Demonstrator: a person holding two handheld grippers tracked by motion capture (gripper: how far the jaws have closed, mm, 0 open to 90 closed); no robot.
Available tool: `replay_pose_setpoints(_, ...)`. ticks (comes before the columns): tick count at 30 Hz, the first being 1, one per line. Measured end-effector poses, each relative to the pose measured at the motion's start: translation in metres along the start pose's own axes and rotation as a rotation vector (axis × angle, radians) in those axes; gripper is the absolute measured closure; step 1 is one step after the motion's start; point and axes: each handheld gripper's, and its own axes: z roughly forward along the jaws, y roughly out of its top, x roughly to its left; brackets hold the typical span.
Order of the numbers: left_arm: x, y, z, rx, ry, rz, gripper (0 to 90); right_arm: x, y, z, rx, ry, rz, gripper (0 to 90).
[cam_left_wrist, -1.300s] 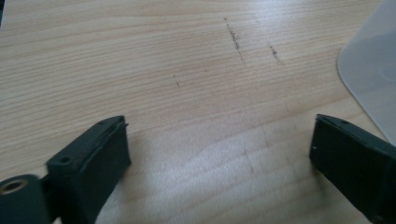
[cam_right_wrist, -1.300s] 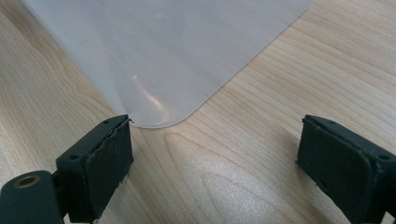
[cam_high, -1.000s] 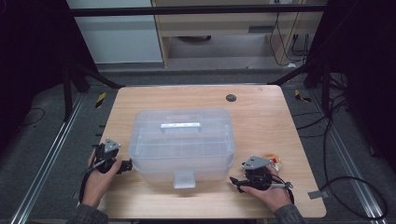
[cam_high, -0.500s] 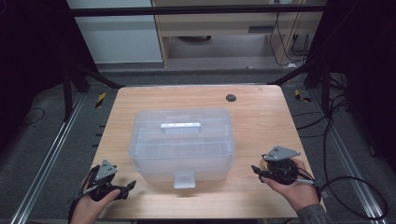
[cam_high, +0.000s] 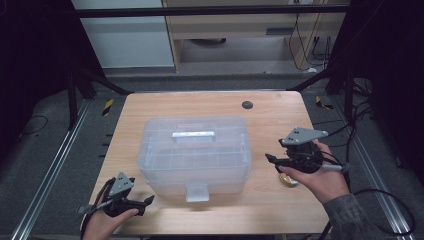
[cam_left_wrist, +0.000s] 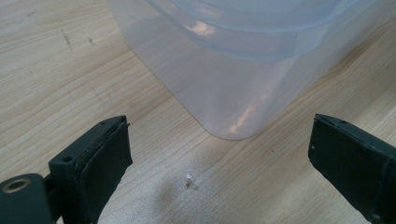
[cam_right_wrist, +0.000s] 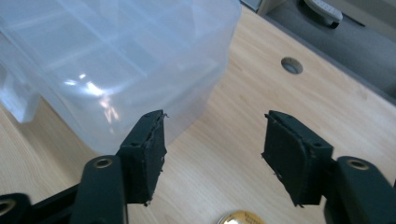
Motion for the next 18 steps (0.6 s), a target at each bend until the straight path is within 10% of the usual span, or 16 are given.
replay_pose_setpoints(8, -0.003, 0.006, 0.000, -0.059, -0.035, -0.005, 15.9, 0.011, 0.044, 0.008, -0.016, 0.069, -0.082, 57.8)
replay_pose_setpoints(18, -0.002, 0.005, 0.001, -0.052, -0.056, -0.026, 24.9, 0.029, 0.078, 0.045, 0.019, 0.136, -0.126, 48.3)
